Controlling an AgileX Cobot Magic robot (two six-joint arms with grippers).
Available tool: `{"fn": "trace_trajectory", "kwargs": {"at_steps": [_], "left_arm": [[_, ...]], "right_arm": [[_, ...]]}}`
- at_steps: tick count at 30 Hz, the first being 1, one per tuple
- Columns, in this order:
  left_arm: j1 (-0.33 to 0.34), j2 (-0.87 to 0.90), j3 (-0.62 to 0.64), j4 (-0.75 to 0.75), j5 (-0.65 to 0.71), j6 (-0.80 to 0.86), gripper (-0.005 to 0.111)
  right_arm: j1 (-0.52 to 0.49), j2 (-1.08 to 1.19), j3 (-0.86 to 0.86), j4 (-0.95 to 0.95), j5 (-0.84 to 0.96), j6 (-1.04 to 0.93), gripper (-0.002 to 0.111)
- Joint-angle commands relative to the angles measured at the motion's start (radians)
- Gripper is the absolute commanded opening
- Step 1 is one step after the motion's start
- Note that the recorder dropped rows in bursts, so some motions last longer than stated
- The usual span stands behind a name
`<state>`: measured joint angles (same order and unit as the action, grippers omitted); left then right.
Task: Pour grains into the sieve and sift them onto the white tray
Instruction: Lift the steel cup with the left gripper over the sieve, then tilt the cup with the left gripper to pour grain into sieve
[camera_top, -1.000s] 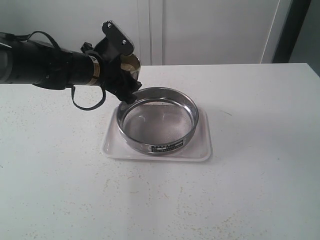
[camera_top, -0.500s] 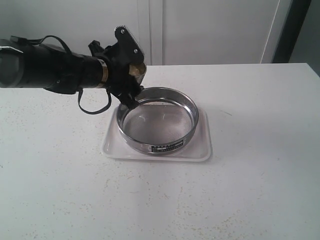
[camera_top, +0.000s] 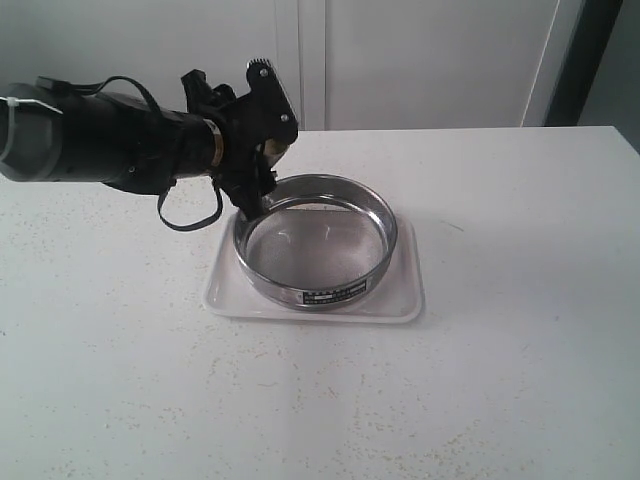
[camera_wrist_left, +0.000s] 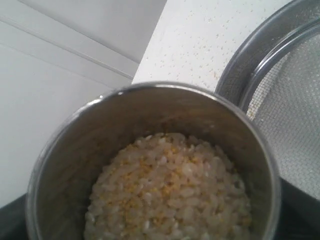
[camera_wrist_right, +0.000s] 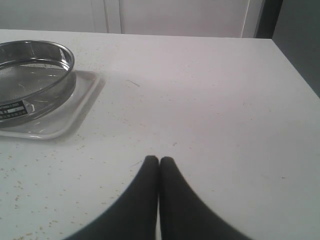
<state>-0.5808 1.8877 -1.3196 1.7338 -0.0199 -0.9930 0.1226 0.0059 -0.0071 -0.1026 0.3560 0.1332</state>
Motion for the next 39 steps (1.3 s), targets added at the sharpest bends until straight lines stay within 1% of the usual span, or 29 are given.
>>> {"fn": "trace_trajectory", "kwargs": {"at_steps": [1, 5, 6, 11, 12, 16, 22, 29, 35, 39], "left_arm": [[-0.003, -0.013, -0.008, 0.011, 0.02, 0.061, 0.0], [-0.011, -0.013, -0.008, 0.011, 0.036, 0.131, 0.0], [-0.024, -0.013, -0.008, 0.011, 0.066, 0.185, 0.0], [-0.061, 0.0, -0.008, 0.011, 0.117, 0.344, 0.0], [-0.074, 0.015, -0.008, 0.011, 0.147, 0.381, 0.0], [-0.094, 0.049, -0.008, 0.011, 0.161, 0.403, 0.0], [-0.1, 0.096, -0.008, 0.011, 0.179, 0.49, 0.0], [-0.1, 0.096, -0.008, 0.011, 0.233, 0.537, 0.0], [-0.102, 0.096, -0.011, 0.011, 0.229, 0.574, 0.0], [-0.102, 0.096, -0.039, 0.011, 0.231, 0.59, 0.0]], "right_arm": [[-0.004, -0.006, 0.007, -0.001, -0.014, 0.003, 0.0], [-0.004, -0.006, 0.007, -0.001, -0.014, 0.003, 0.0], [-0.004, -0.006, 0.007, -0.001, -0.014, 0.003, 0.0], [-0.004, -0.006, 0.007, -0.001, -0.014, 0.003, 0.0], [-0.004, -0.006, 0.007, -0.001, -0.014, 0.003, 0.0], [-0.004, -0.006, 0.007, -0.001, -0.014, 0.003, 0.0], [-0.004, -0.006, 0.007, -0.001, -0.014, 0.003, 0.0], [-0.004, -0.006, 0.007, -0.001, -0.014, 0.018, 0.0], [-0.004, -0.006, 0.007, -0.001, -0.014, 0.022, 0.0], [-0.004, -0.006, 0.007, -0.001, -0.014, 0.022, 0.0]]}}
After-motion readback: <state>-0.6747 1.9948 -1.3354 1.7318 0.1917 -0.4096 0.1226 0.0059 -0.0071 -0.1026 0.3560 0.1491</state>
